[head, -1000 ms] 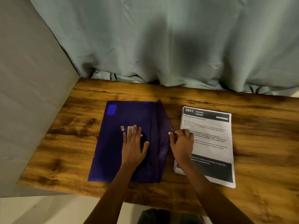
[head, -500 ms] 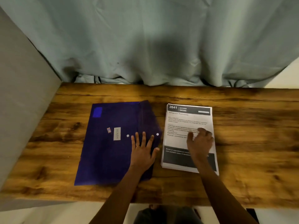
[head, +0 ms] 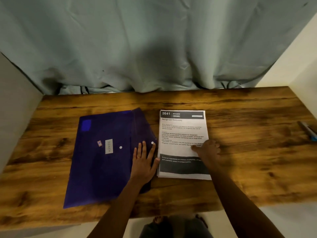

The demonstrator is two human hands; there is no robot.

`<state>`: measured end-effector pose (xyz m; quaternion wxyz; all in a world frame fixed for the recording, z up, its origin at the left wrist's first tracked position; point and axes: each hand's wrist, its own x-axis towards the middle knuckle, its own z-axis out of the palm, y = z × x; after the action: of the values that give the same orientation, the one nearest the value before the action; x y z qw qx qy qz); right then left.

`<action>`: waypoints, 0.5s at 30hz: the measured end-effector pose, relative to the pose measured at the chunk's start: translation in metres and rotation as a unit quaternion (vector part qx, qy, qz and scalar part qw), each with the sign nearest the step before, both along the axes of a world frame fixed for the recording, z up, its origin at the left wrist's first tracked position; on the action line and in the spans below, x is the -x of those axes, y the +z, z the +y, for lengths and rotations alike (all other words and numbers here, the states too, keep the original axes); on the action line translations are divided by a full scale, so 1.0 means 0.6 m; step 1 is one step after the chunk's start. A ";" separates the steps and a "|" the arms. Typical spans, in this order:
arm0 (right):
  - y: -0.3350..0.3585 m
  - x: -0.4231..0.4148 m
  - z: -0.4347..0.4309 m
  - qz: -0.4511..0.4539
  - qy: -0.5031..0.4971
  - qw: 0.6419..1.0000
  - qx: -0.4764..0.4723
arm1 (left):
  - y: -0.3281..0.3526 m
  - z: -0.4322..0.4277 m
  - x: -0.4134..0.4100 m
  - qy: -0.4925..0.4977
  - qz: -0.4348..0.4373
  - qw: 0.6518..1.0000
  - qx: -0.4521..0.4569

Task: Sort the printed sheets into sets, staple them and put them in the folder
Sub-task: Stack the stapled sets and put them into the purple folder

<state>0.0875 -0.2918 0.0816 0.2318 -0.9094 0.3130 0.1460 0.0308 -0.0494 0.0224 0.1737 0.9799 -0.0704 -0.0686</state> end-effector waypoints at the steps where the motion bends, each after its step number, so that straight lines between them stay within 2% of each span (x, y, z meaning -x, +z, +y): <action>1: 0.002 -0.003 0.000 0.006 0.003 1.000 -0.001 | 0.001 0.000 -0.001 0.001 0.002 1.000 0.004; 4: 0.004 -0.011 -0.002 0.023 0.001 1.000 -0.010 | 0.002 -0.001 -0.004 0.013 0.010 1.000 0.026; 10: -0.001 -0.027 0.000 0.039 -0.041 0.997 -0.053 | 0.001 -0.006 -0.007 0.010 0.024 0.999 -0.022; 15: -0.026 -0.041 -0.016 0.023 -0.061 0.992 -0.107 | 0.002 -0.003 -0.006 0.009 0.024 0.999 -0.023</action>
<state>0.1120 -0.3016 0.0660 0.3289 -0.8551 0.3553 0.1851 0.0342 -0.0513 0.0237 0.1533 0.9823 -0.0560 -0.0918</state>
